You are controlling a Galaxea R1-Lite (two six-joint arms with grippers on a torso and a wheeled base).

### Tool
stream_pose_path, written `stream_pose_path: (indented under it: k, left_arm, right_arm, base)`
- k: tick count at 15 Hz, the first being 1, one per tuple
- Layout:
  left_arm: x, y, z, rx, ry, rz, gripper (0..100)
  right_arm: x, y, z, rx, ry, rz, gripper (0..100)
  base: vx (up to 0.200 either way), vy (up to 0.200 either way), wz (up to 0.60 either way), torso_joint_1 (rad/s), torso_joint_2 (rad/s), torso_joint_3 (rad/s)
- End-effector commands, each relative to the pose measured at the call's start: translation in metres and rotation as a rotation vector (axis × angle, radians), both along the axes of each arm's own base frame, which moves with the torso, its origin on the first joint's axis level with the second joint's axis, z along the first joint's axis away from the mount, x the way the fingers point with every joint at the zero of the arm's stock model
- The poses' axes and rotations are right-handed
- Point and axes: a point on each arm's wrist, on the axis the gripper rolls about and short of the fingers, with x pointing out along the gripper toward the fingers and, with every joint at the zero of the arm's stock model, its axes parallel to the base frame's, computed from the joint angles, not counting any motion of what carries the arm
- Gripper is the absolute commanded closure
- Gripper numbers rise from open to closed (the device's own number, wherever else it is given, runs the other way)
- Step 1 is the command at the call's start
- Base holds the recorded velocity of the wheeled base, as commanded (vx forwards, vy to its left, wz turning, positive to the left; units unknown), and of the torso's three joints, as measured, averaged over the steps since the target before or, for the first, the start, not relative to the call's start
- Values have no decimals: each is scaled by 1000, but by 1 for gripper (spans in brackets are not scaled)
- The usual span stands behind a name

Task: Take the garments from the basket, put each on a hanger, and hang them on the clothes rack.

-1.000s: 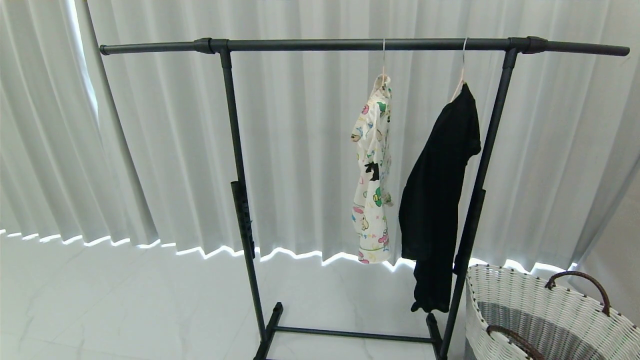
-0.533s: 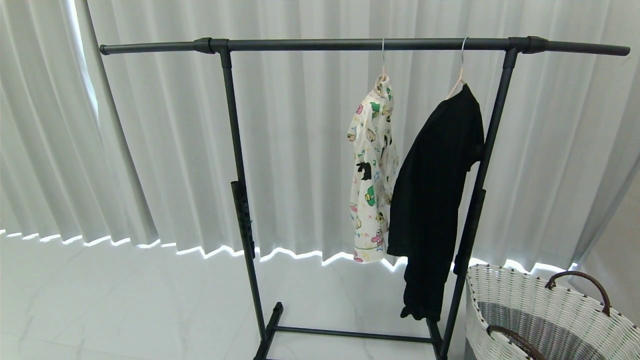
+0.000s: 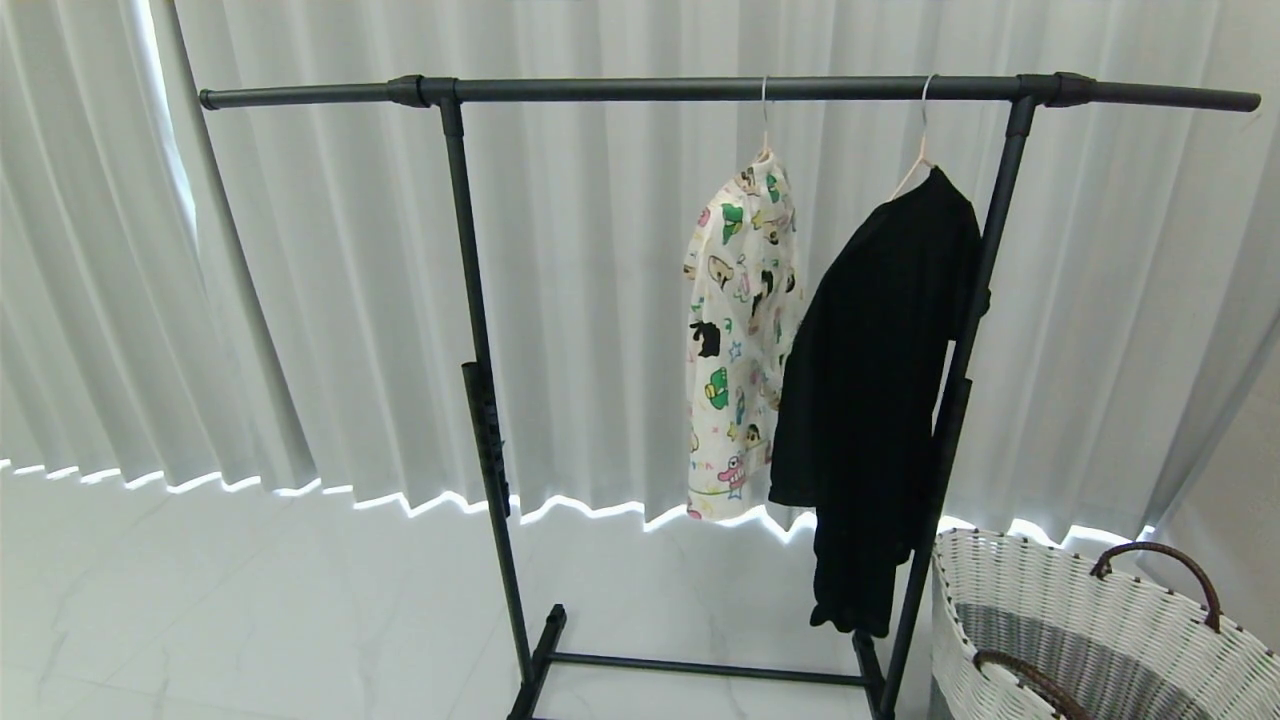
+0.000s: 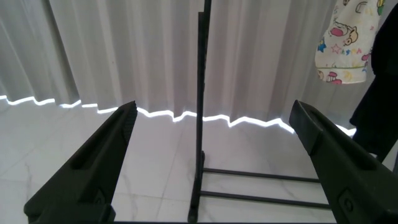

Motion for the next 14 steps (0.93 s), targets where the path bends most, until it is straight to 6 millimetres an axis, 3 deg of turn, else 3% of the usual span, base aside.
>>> stream_pose_path:
  k: [1,4,14]
  left_arm:
    - [0,0,0,0,0,0,0]
    - [0,0,0,0,0,0,0]
    - [0,0,0,0,0,0,0]
  right_arm:
    - [0,1,-3,-91,21,53,0]
    - [0,1,-2,48,15,38,0]
    - [0,1,-2,33,15,38,0]
  base:
    - [0,0,0,0,0,0]
    - [0,0,0,0,0,0]
    - [0,0,0,0,0,0]
